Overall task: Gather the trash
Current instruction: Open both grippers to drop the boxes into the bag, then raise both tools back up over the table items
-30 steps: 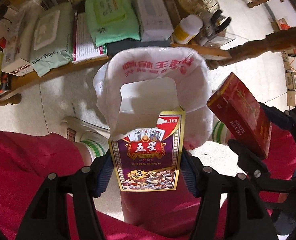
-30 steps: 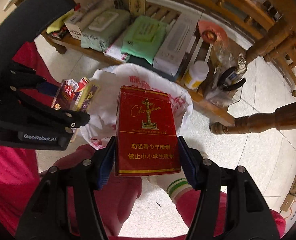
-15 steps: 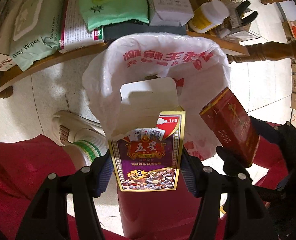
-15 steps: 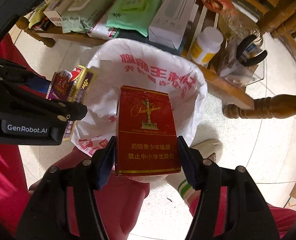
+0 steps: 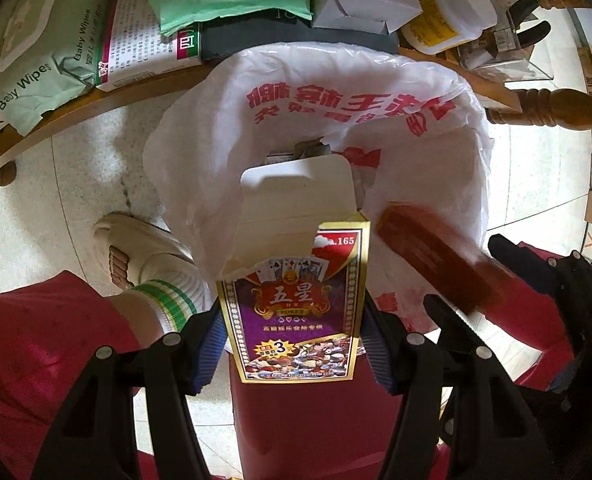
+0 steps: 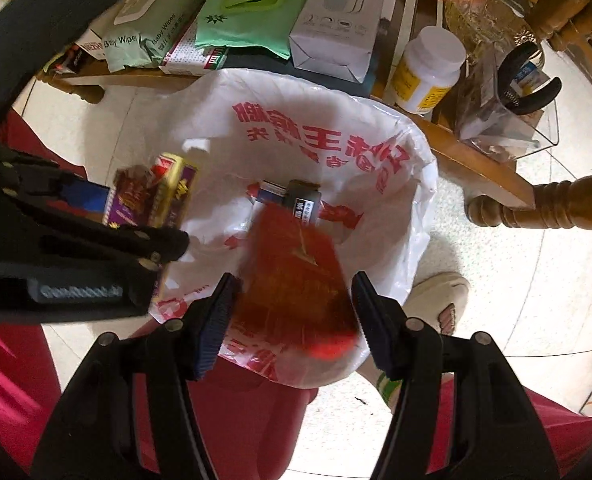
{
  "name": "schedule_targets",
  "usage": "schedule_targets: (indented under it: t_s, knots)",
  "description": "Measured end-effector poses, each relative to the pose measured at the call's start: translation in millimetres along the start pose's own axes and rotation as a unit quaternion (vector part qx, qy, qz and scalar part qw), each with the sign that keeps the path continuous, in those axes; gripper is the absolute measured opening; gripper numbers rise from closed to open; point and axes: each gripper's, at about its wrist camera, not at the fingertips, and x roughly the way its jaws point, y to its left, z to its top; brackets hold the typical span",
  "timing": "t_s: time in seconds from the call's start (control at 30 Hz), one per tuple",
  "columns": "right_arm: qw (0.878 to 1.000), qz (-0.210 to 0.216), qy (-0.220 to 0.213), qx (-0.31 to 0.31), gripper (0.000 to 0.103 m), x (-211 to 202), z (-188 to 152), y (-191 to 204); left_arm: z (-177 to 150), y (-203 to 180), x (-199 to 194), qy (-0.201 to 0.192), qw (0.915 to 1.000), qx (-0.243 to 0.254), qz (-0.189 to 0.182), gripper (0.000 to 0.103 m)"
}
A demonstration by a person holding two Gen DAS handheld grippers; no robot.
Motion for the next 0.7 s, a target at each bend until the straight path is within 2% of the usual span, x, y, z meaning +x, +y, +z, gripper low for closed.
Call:
schedule_targets:
  t_s: [0.07, 0.13, 0.23, 0.7]
  knots:
    - [1.0, 0.004, -0.001, 0.0, 0.061, 0, 1, 1, 0, 0, 2, 0.001, 1.0, 0.001, 0.006, 0.067]
    - [1.0, 0.005, 0.001, 0.0, 0.061, 1, 2, 0, 1, 0, 0, -0.007, 0.9998, 0.004, 0.019, 0.079]
    - [1.0, 0.004, 0.002, 0.003, 0.061, 1, 2, -2, 1, -2, -4, -0.015, 0.9994, 0.012, 0.028, 0.083]
    - [1.0, 0.007, -0.005, 0.004, 0.064, -10, -2, 0, -9, -4, -15, -0.029, 0.9992, 0.015, 0.023, 0.084]
